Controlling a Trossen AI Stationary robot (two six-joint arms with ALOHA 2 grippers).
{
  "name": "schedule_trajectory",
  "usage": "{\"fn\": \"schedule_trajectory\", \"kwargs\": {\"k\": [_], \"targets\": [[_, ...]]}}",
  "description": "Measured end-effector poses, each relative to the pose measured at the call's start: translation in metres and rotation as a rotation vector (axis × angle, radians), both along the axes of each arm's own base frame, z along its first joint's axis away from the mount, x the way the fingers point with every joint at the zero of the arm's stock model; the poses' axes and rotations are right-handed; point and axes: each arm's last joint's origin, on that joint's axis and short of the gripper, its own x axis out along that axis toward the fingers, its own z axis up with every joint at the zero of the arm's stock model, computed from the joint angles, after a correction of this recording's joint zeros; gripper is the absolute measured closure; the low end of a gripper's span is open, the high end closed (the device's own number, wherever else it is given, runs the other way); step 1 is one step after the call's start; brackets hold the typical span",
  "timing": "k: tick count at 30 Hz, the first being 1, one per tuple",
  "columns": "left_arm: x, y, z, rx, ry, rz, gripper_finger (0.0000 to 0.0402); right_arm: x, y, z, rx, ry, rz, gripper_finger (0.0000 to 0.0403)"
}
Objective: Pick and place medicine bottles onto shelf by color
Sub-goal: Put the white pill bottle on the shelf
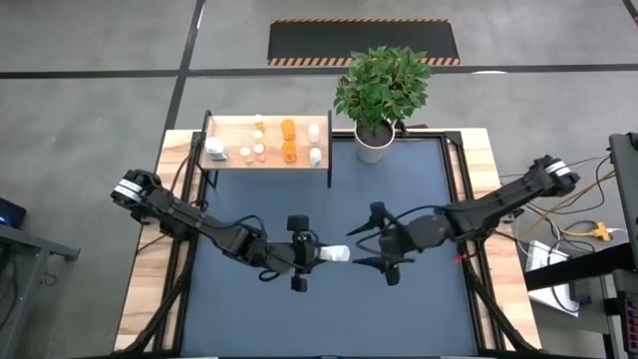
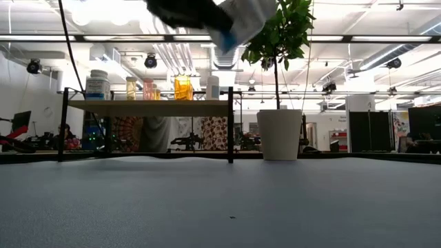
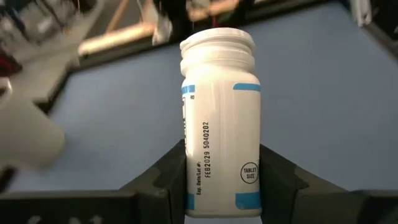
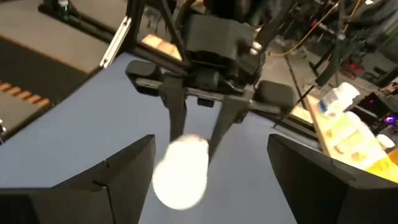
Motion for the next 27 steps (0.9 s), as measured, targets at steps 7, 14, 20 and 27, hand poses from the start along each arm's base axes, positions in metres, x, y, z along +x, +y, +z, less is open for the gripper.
{"fn": "schedule_trajectory", "kwargs": {"k": [7,14,20,27], "targets": [[0.000,0.000,0.027,0.072,-0.169,-0.070,0.0280,-0.025,-0.010,-0.010,0.065,-0.068,-0.003,0.0117],[-0.001,0.000,0.040,0.107,-0.382,-0.112,0.0279,-0.031,-0.015,-0.042,0.103,-0.235,-0.009,0.0119],[-0.004,0.004,0.039,0.080,-0.532,-0.092,0.0279,-0.024,-0.021,-0.061,0.134,-0.359,-0.020,0.0116],[-0.010,0.014,0.026,0.034,-0.669,-0.053,0.0279,-0.006,-0.024,-0.064,0.196,-0.437,0.046,0.0122]]}}
